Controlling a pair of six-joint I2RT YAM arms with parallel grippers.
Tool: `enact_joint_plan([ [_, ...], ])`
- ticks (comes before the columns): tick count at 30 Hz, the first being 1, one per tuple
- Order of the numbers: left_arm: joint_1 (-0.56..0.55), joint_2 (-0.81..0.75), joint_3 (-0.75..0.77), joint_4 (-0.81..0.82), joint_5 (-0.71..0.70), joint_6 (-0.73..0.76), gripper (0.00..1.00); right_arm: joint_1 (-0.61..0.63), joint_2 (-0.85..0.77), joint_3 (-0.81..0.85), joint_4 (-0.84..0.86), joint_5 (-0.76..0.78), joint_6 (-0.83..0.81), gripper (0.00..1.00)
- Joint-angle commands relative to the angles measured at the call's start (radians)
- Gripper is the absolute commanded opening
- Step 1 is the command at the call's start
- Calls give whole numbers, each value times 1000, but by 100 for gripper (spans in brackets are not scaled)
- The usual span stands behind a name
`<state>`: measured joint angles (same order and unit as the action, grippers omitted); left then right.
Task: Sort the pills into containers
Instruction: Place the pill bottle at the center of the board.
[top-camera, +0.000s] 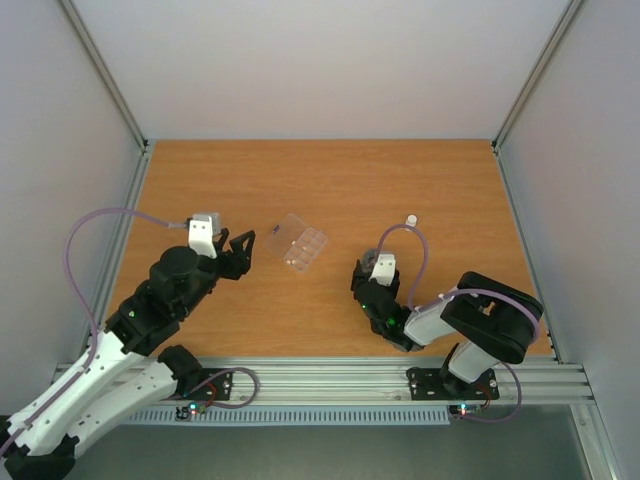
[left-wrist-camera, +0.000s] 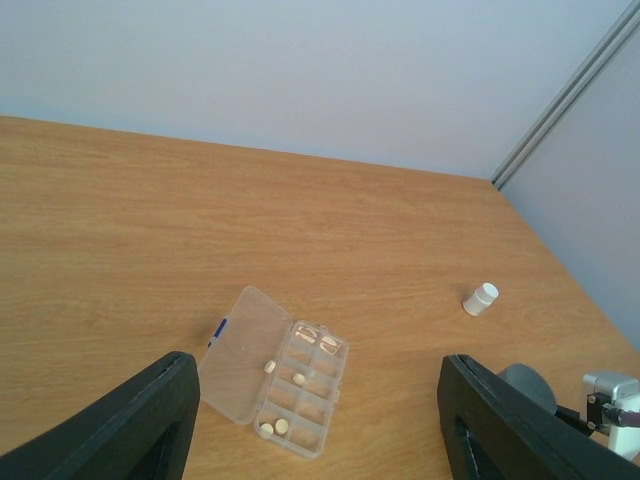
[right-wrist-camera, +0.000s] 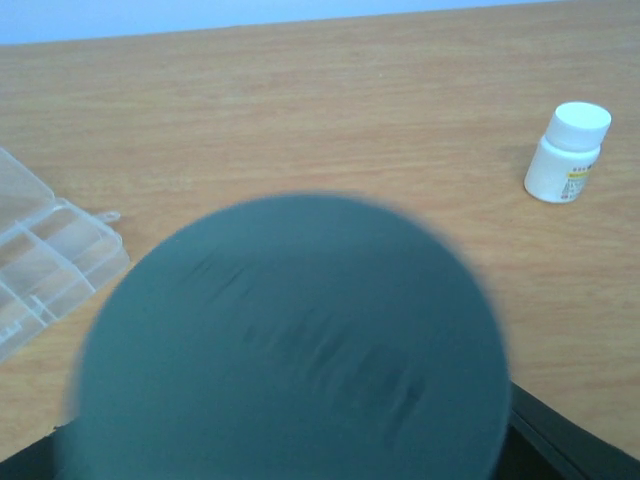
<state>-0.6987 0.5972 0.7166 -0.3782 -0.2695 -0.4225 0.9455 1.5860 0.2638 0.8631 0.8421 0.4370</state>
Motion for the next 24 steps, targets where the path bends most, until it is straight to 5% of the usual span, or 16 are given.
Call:
enact_joint_plan([
  [1, 2, -28, -17, 3, -20, -20, 67, 26, -1, -16, -29, 50, 77, 70],
  [11, 2, -80, -21, -30, -31, -27, 68, 70, -52, 13, -156, 100, 145, 73],
  [24, 3, -30, 11, -30, -18, -54, 68, 74, -233, 117, -551, 99, 254, 78],
])
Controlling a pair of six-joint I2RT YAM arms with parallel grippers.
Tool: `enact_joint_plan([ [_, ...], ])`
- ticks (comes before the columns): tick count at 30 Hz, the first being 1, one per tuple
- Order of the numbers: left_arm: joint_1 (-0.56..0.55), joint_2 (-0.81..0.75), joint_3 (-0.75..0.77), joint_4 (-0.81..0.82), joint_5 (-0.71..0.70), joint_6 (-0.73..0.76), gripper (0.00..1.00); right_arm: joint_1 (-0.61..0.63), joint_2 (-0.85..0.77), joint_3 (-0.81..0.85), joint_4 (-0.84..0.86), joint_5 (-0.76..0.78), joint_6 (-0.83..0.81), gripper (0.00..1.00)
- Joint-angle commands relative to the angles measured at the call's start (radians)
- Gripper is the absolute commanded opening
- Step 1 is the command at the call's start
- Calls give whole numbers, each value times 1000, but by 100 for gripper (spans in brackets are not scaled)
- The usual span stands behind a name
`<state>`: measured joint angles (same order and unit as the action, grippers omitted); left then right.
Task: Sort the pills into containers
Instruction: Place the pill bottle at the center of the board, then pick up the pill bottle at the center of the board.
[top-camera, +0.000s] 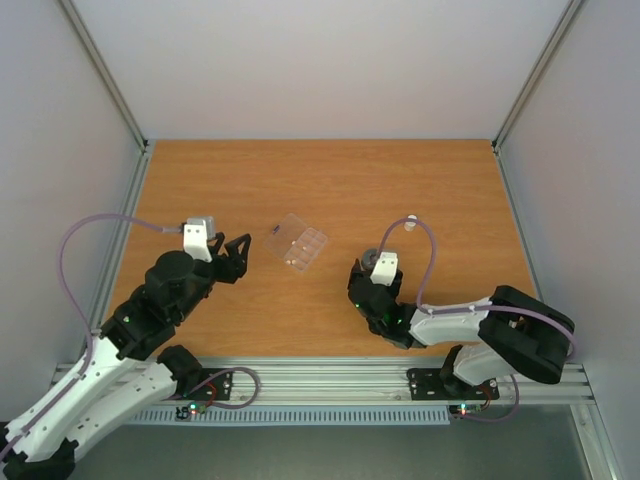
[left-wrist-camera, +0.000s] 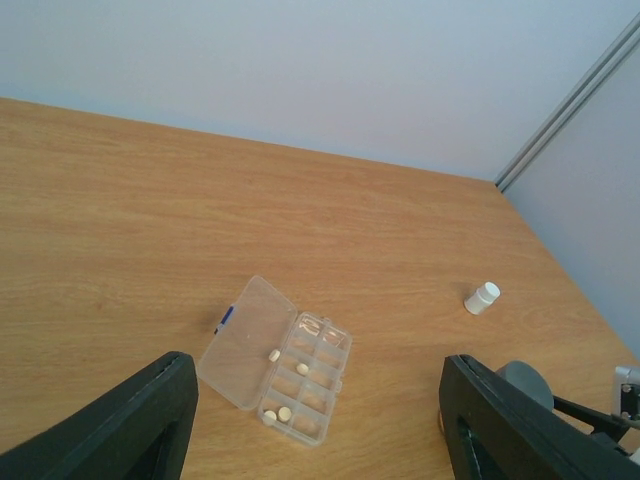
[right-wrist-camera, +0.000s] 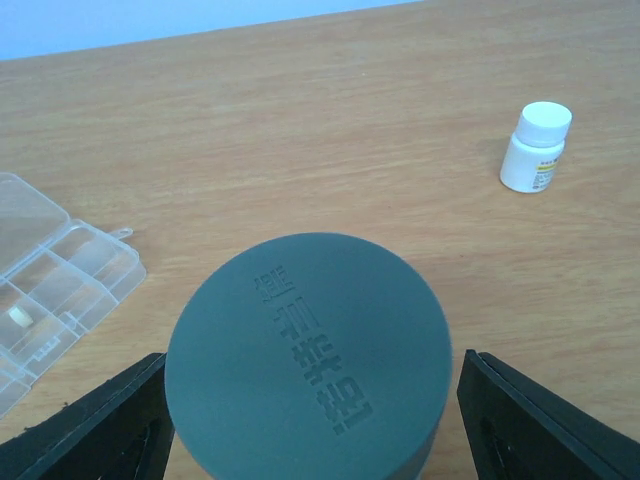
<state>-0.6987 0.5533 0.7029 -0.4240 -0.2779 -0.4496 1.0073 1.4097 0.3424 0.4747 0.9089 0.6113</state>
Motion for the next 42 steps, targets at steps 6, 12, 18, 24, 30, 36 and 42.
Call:
enact_joint_plan([
  [6, 2, 45, 57, 27, 6, -47, 69, 19, -220, 90, -451, 61, 187, 79],
  [12, 3, 91, 106, 43, 15, -51, 70, 19, -370, 233, -736, 79, 231, 81],
  [18, 2, 173, 159, 66, 64, -43, 73, -15, -311, 588, -978, 128, 188, 98],
  [24, 2, 239, 195, 73, 85, -41, 78, -187, -173, 925, -1130, 4, 158, 98],
  [30, 2, 319, 234, 71, 81, 3, 83, -657, -50, 980, -1060, -636, 92, 98],
  [36, 2, 403, 238, 103, 95, 3, 84, -815, 171, 1028, -1055, -844, 11, 65],
  [42, 2, 491, 271, 124, 117, 28, 84, -834, 325, 1103, -1090, -832, -36, 65],
])
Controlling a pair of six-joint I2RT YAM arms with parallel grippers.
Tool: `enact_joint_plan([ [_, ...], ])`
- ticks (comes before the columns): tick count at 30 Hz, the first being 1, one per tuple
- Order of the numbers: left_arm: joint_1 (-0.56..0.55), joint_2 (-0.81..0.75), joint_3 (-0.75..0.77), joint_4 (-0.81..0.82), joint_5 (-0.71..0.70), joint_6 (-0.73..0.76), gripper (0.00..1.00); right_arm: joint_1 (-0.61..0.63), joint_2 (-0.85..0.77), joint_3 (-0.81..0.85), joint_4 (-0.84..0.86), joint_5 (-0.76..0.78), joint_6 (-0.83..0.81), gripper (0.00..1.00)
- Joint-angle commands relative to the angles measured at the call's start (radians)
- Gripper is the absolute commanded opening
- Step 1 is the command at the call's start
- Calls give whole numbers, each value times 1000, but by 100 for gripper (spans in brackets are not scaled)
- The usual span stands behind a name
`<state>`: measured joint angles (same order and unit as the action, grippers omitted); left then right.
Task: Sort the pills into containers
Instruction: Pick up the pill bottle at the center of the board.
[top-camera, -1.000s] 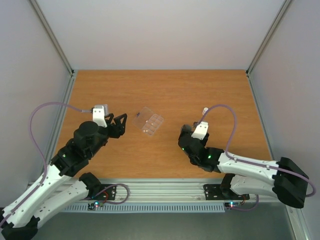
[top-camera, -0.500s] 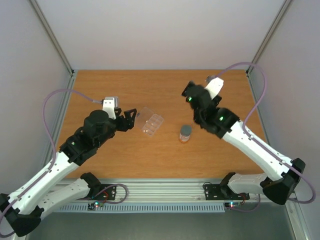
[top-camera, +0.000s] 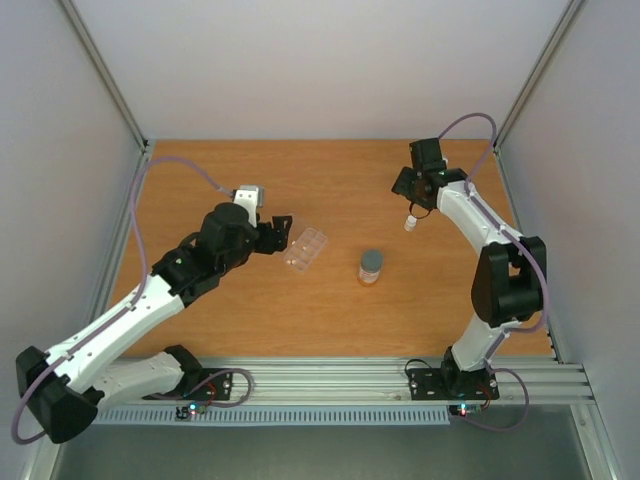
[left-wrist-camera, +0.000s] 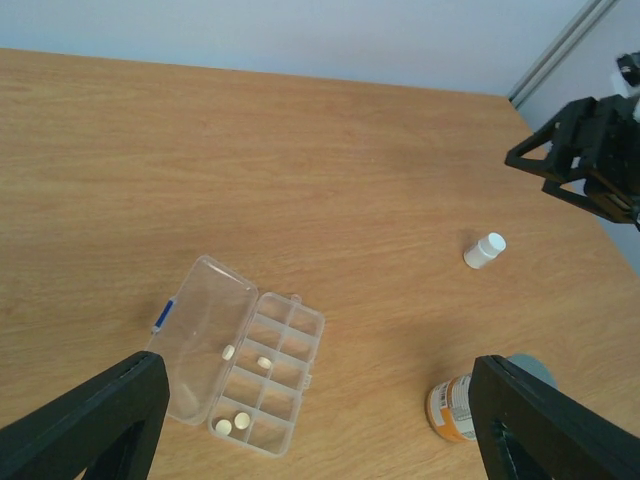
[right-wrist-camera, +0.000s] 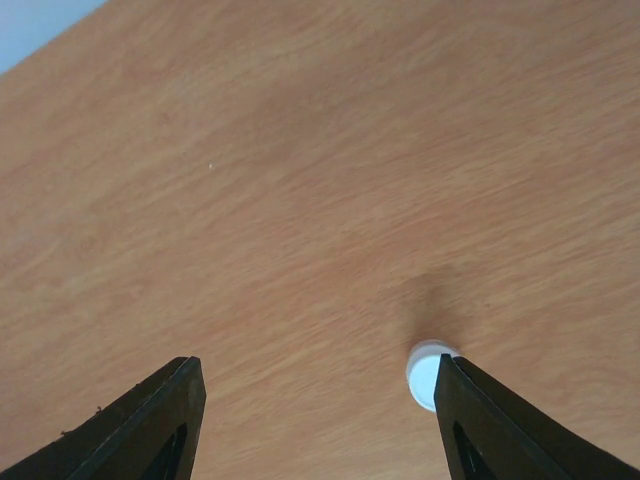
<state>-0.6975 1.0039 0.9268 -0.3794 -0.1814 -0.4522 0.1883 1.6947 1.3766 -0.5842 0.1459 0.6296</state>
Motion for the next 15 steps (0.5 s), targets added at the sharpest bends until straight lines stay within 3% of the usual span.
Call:
enact_joint_plan([
  [1, 1, 54, 51, 80, 24, 33, 84, -21, 54, 69, -31, -67, -57, 65],
  [15, 3, 94, 44, 119, 15, 32, 84, -57, 179, 76, -106, -106, -94, 64],
])
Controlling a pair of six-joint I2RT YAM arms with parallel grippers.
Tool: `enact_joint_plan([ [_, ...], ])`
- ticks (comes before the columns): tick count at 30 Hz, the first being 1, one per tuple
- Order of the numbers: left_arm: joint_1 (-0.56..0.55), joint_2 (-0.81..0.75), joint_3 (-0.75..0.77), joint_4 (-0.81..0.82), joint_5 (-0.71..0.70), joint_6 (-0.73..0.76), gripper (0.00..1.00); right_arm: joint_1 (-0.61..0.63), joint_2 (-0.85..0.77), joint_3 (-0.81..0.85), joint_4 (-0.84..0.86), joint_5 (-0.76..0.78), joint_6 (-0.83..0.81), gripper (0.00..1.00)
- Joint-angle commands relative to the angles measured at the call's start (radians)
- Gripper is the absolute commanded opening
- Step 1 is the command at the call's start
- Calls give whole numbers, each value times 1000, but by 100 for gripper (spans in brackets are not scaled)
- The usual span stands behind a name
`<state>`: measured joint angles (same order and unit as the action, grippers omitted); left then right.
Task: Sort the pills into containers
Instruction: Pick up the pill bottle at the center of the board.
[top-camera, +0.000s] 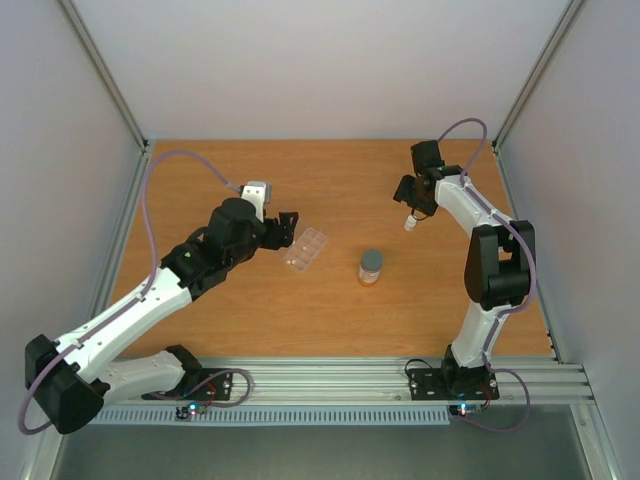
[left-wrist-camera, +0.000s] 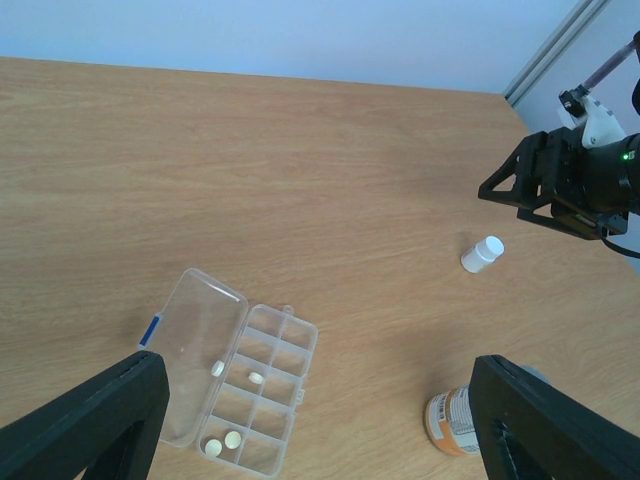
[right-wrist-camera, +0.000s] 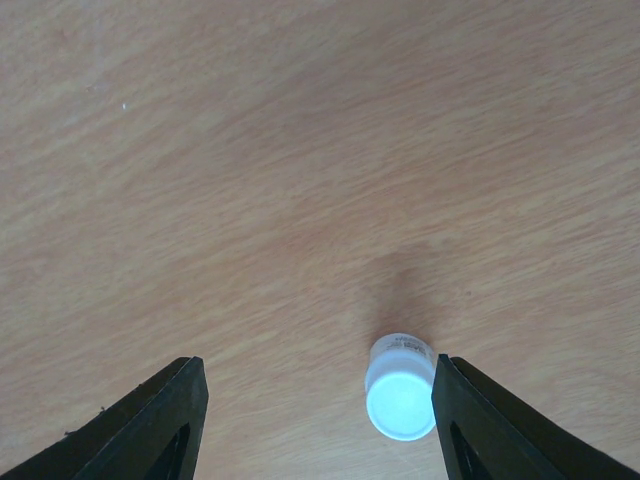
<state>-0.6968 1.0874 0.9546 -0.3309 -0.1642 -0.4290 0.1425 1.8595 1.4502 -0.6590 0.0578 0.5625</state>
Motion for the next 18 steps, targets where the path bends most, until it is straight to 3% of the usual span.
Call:
enact_joint_plan([
  [1, 2, 11, 12, 74, -2, 7, 84, -12, 16, 2, -29, -18, -27, 64],
  [4, 2, 13, 3, 81, -1, 2, 84, -12, 30, 1, -31, -32, -37, 57],
  [18, 2, 23, -6, 85, 0, 5, 84, -23, 38, -86, 6, -31, -41, 61],
])
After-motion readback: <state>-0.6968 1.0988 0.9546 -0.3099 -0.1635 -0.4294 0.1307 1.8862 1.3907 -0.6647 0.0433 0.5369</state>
